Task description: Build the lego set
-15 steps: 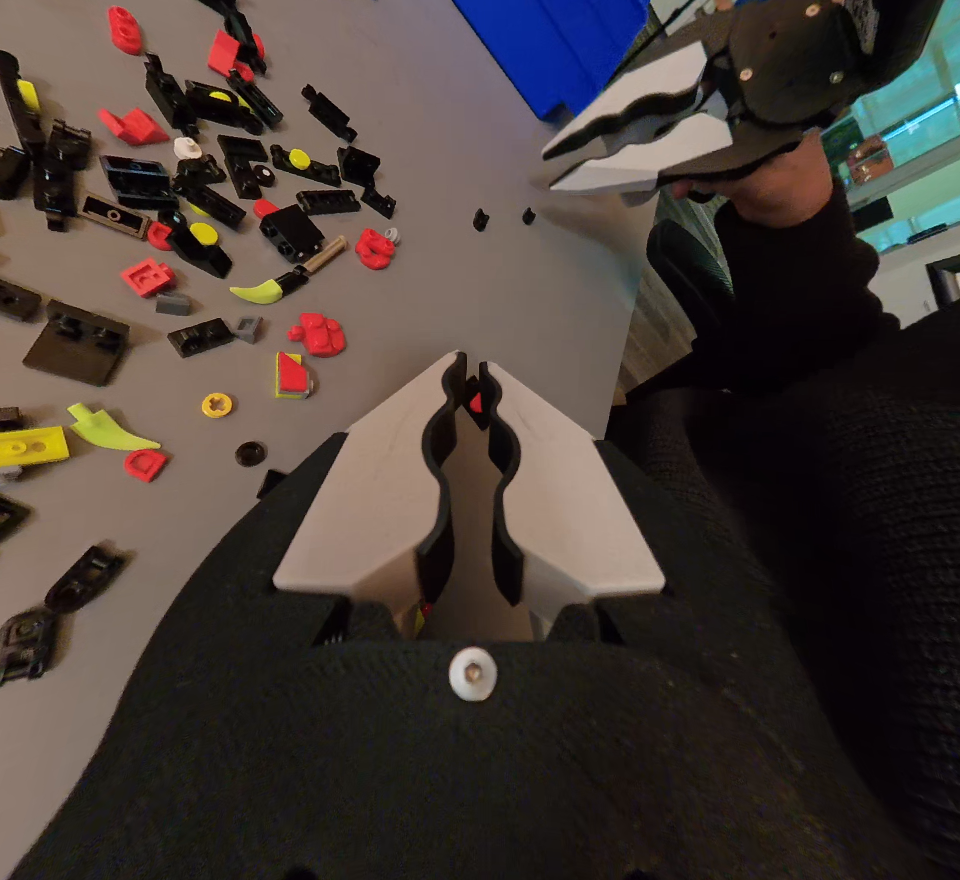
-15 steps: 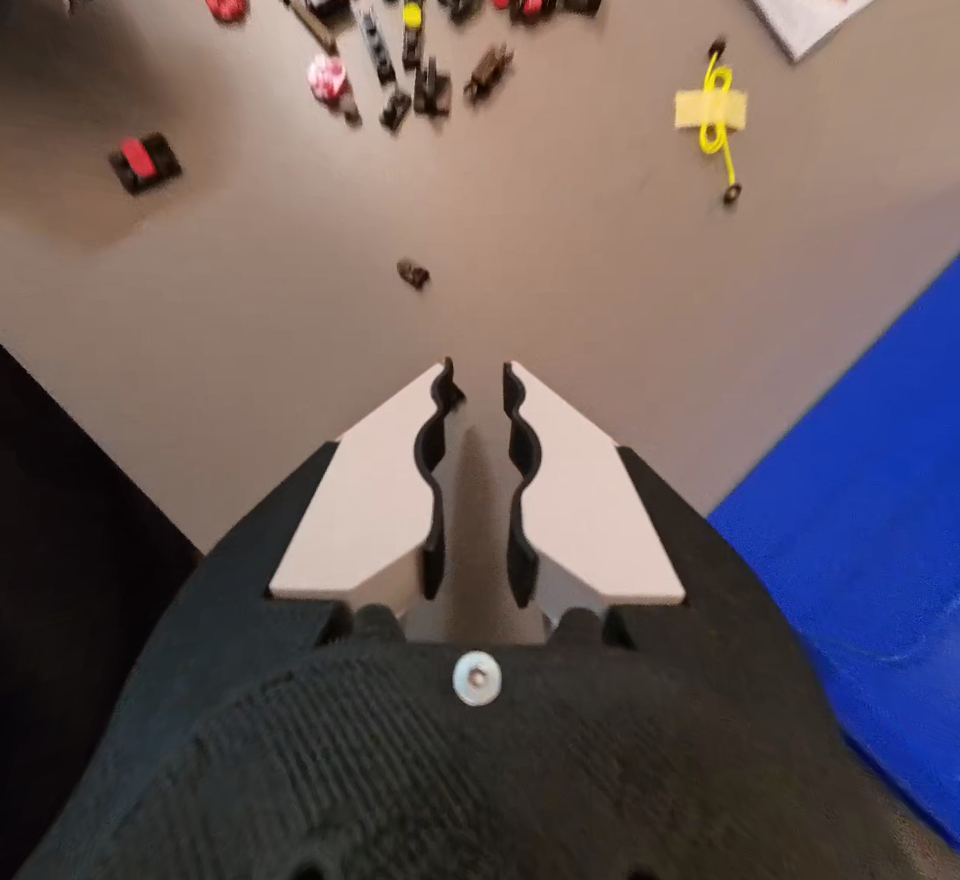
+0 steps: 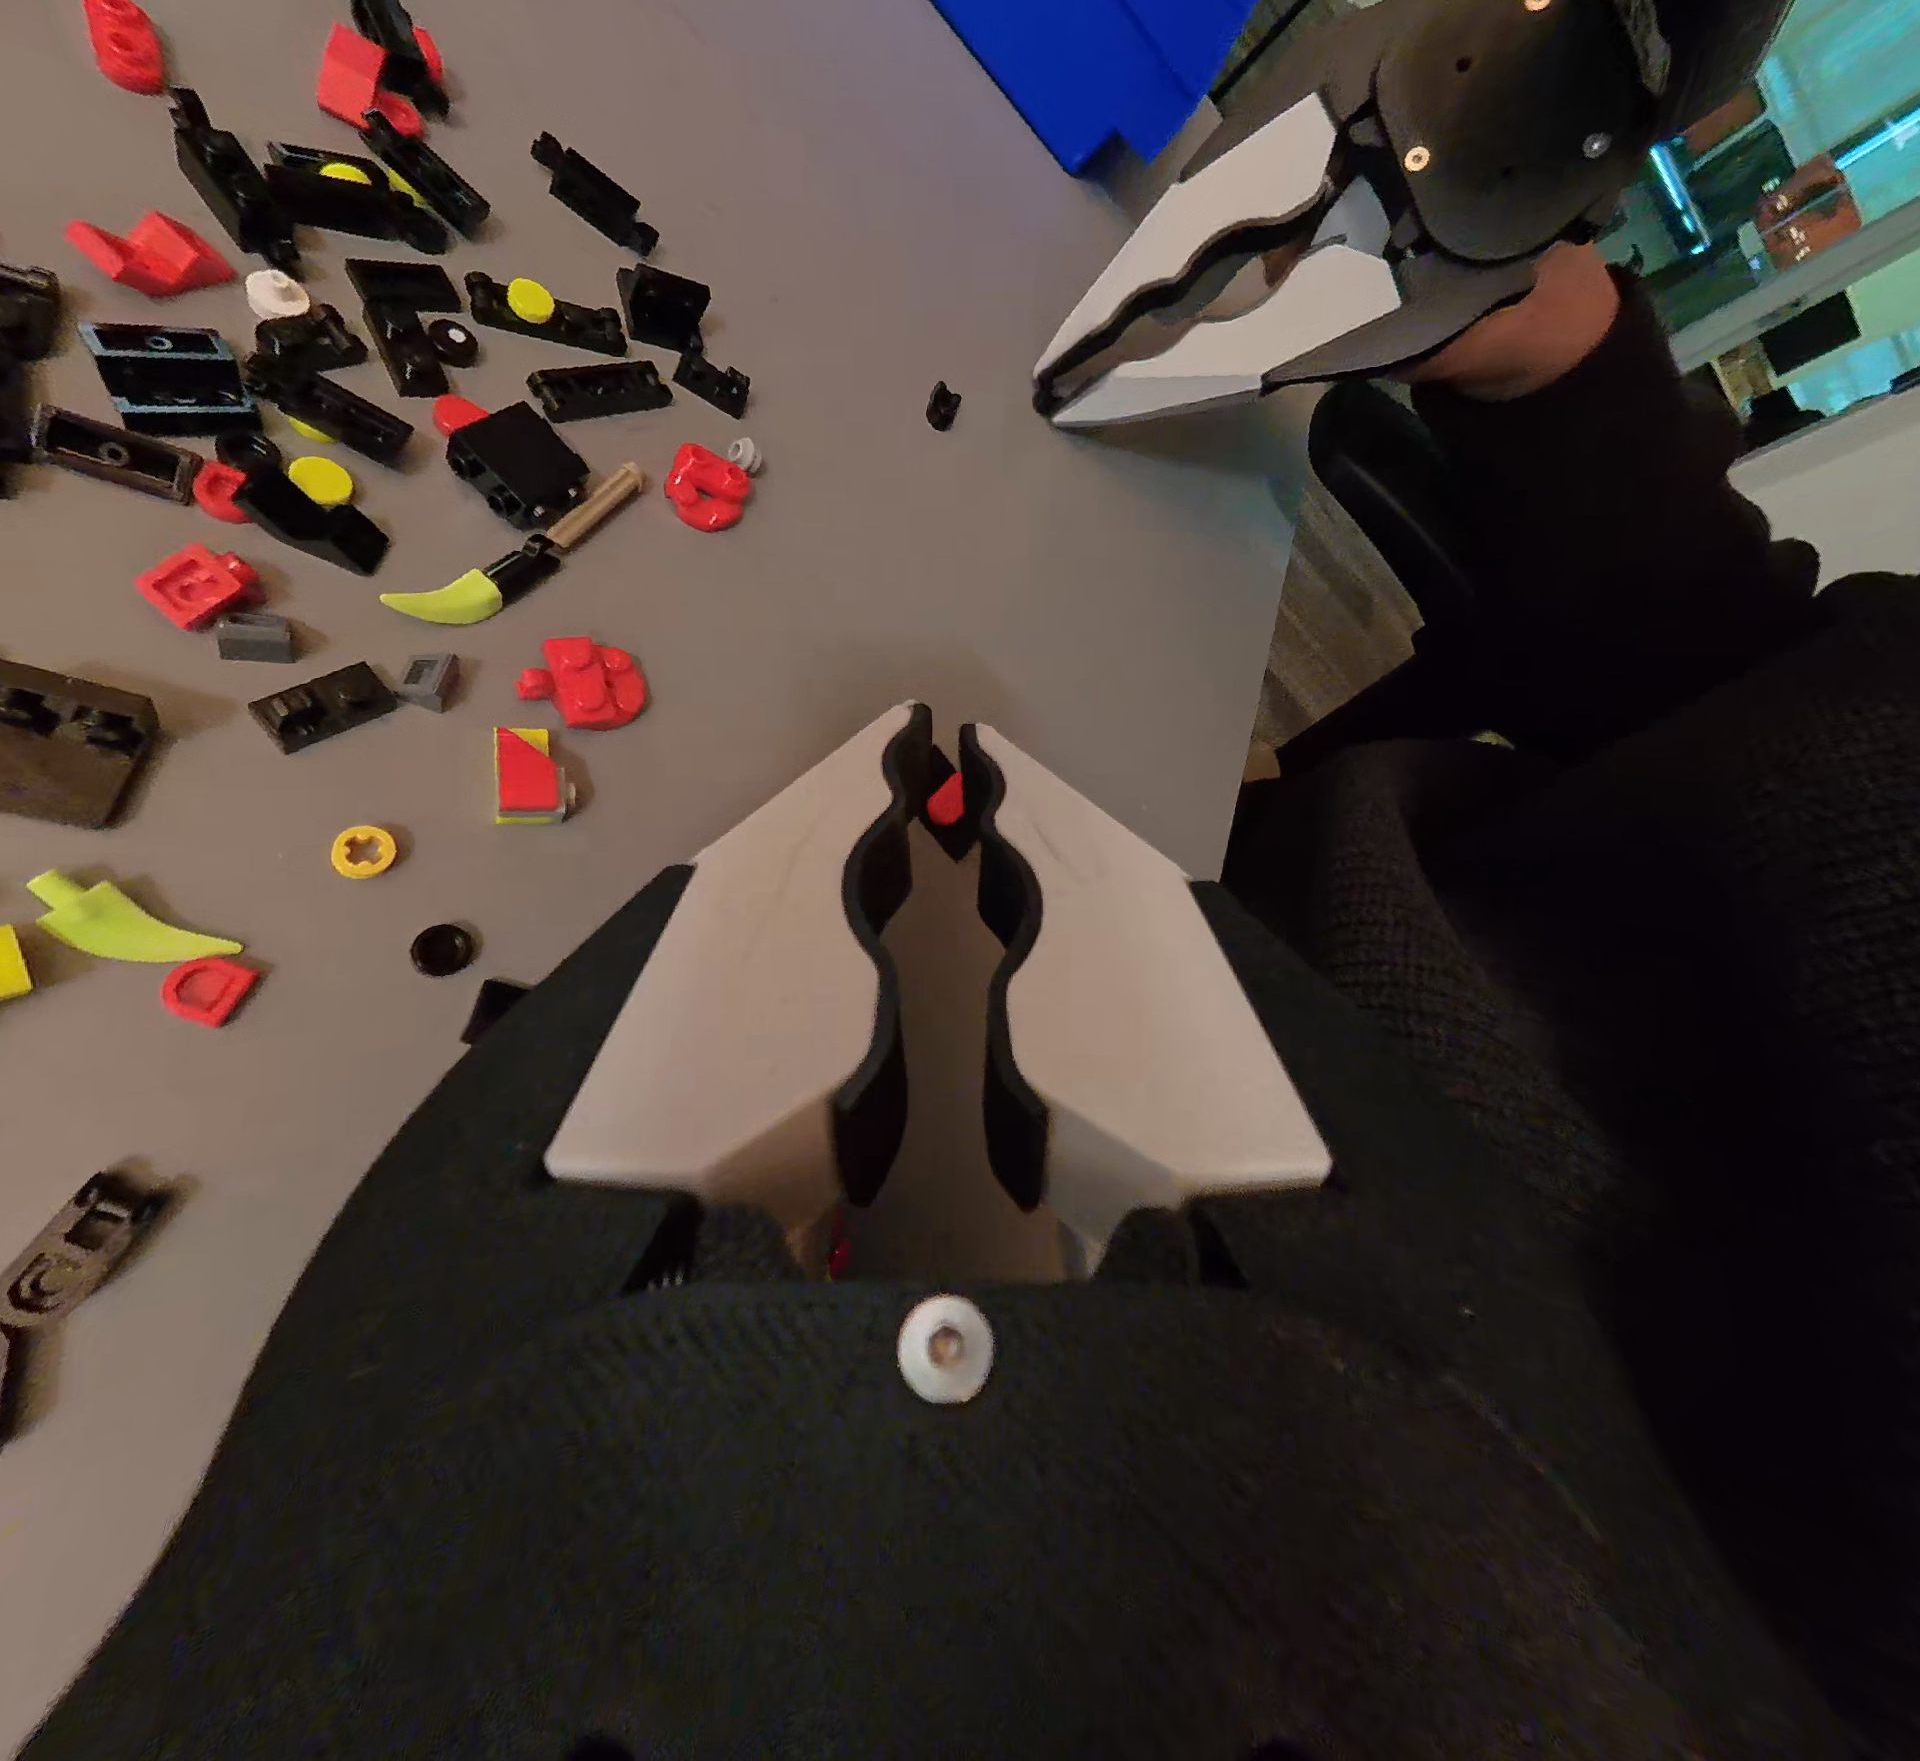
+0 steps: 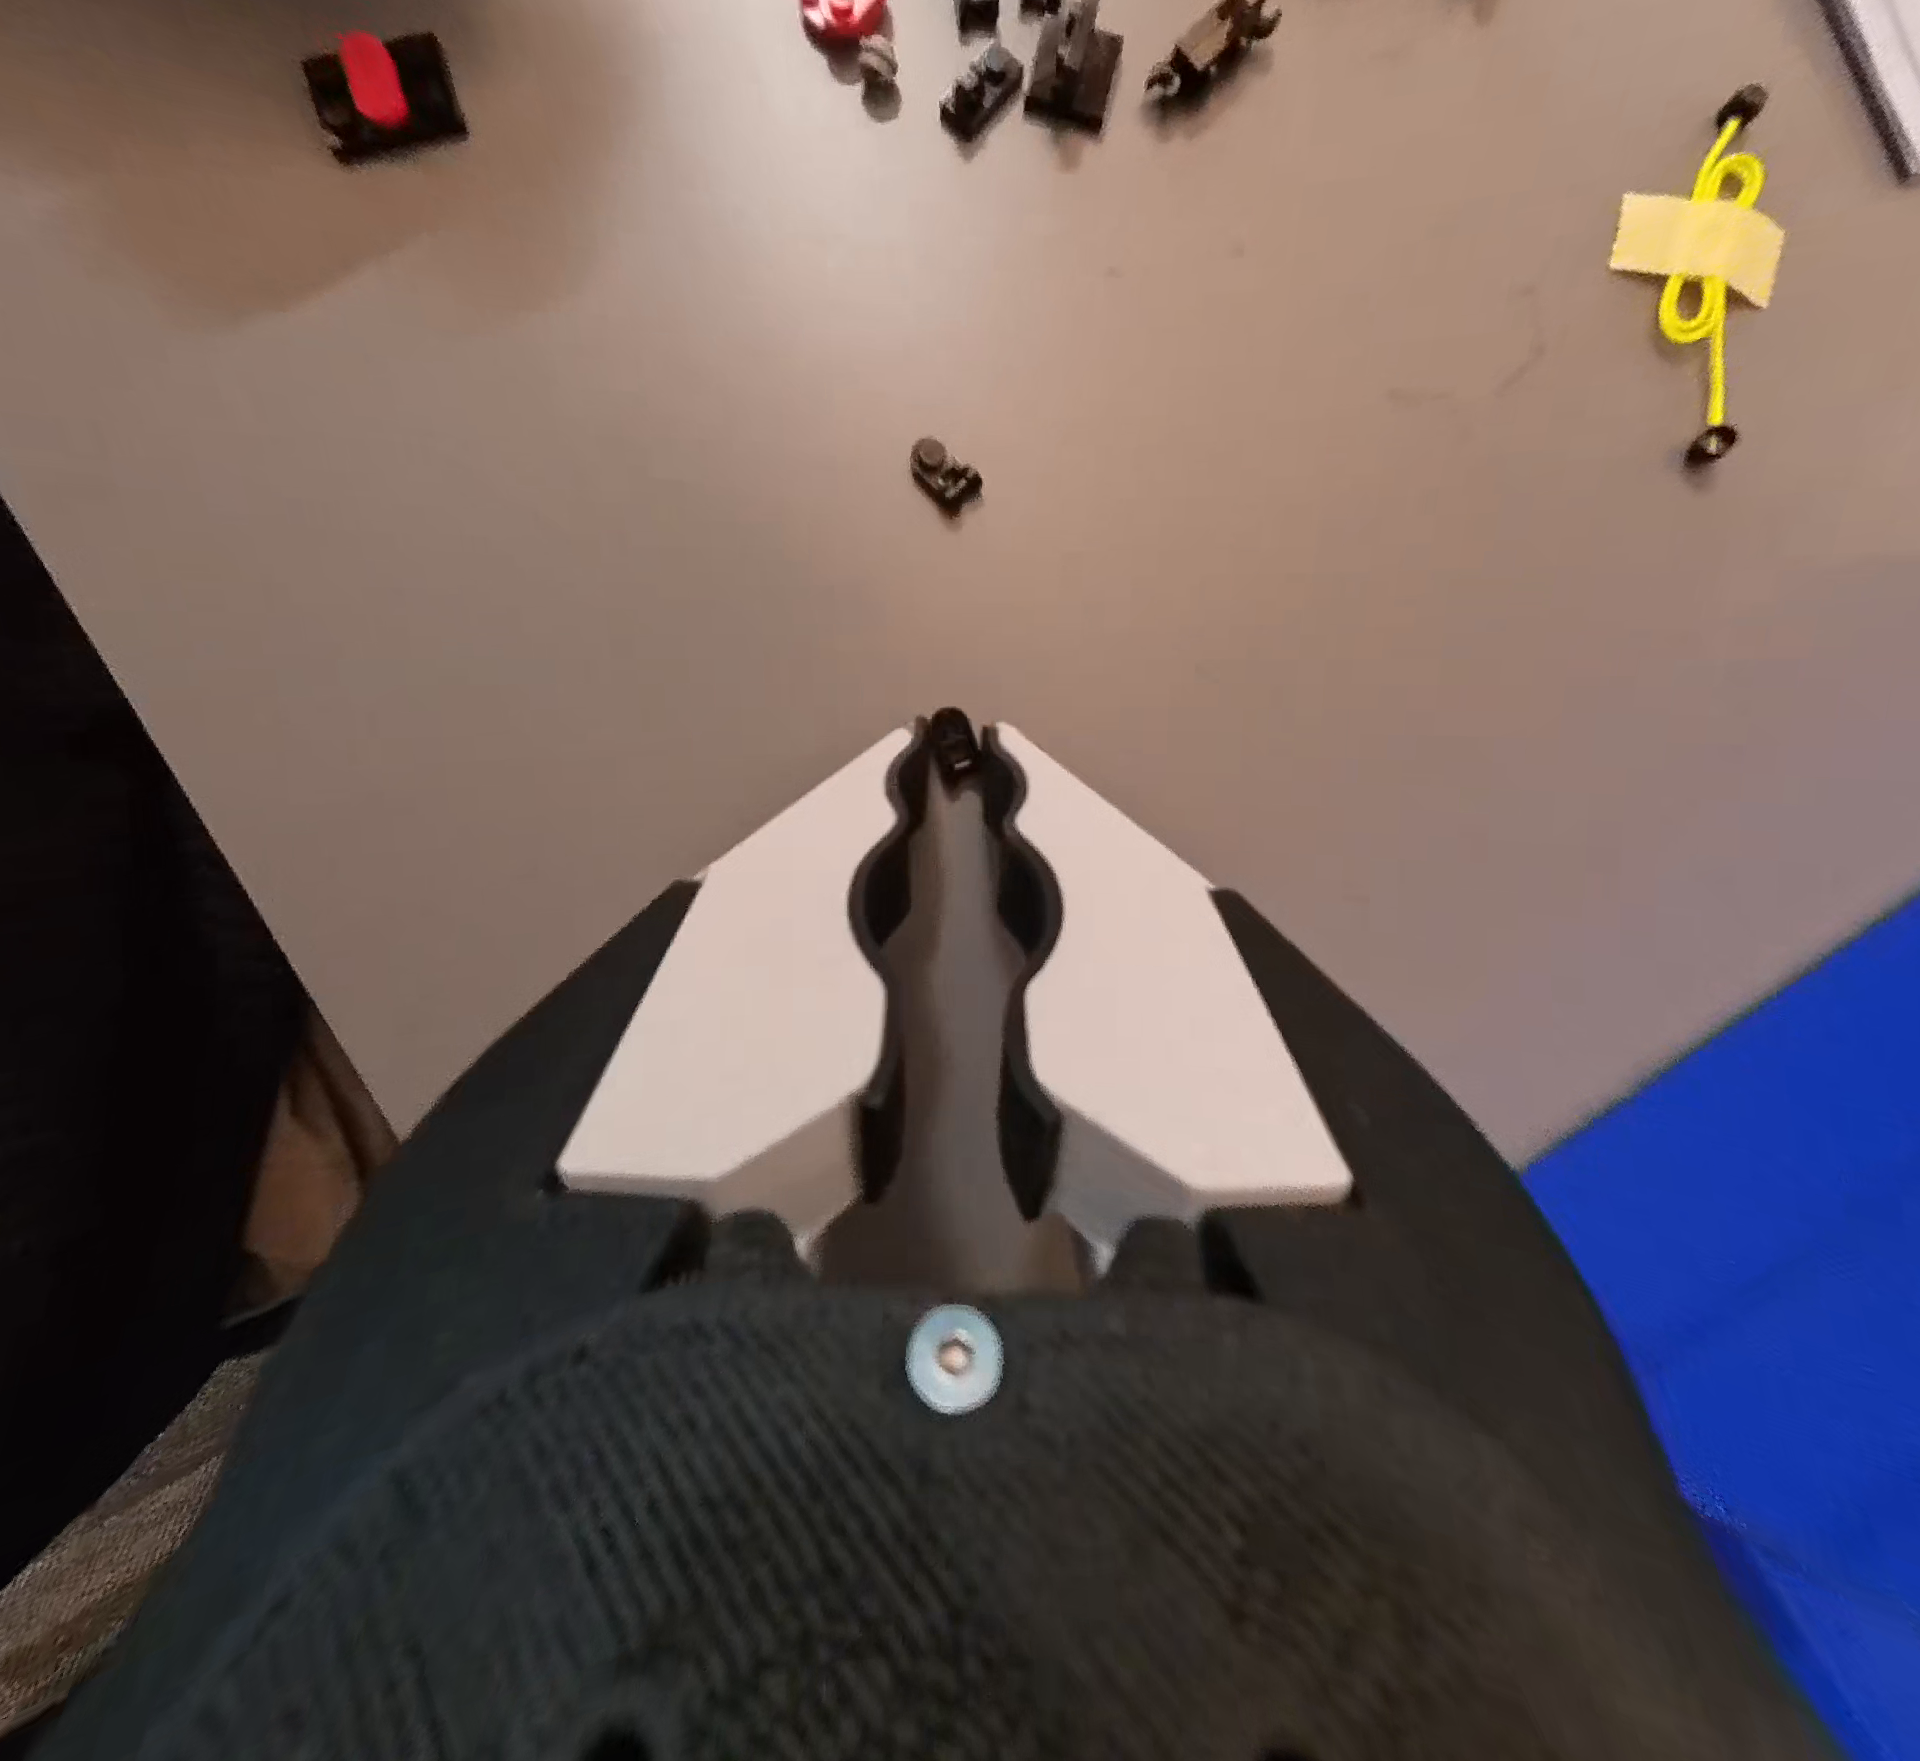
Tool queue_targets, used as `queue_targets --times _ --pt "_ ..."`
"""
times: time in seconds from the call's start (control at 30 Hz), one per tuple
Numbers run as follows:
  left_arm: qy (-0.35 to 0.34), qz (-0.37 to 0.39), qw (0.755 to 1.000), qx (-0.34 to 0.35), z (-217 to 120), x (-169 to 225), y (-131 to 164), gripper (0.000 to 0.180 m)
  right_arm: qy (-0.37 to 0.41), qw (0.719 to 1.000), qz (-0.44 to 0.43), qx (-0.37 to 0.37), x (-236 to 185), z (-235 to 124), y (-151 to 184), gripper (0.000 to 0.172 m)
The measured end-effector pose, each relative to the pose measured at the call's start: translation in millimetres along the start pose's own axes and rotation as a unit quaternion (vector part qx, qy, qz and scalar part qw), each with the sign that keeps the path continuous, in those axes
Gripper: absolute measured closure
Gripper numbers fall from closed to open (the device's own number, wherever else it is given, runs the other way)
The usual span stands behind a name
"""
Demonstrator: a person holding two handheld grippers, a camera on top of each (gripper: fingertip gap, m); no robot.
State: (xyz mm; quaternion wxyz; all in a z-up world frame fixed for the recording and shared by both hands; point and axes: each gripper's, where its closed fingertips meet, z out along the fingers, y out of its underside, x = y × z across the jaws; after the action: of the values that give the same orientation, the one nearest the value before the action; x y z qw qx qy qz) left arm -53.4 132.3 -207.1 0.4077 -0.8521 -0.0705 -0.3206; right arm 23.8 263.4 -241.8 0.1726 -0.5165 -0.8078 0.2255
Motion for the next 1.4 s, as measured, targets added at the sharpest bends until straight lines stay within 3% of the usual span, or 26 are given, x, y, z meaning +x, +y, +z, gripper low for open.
queue_targets --times 0.13,0.27,0.5,0.9,1.4 --pt "0.015 0.022 1.0 0.001 -0.2 9.2 -0.2 0.176 -0.05 0.998 0.01 0.044 -20.7 5.3 -24.9 0.164" --pt "0.028 0.07 0.997 -0.006 1.8 22.5 2.4 0.172 -0.176 0.977 0.012 0.123 -65.8 6.6 -70.8 0.165" --pt "0.0 0.236 0.972 -0.013 4.0 41.1 8.2 0.17 -0.355 0.926 0.022 0.128 -106.3 11.3 -100.9 0.165" --pt "-0.01 0.363 0.932 -0.014 10.7 59.3 21.4 0.178 -0.449 0.885 0.044 0.117 -127.5 -2.3 -99.9 0.165" --pt "0.002 0.375 0.926 -0.035 14.7 63.2 32.3 0.176 -0.474 0.875 0.056 0.084 -134.7 0.8 -91.2 0.166"
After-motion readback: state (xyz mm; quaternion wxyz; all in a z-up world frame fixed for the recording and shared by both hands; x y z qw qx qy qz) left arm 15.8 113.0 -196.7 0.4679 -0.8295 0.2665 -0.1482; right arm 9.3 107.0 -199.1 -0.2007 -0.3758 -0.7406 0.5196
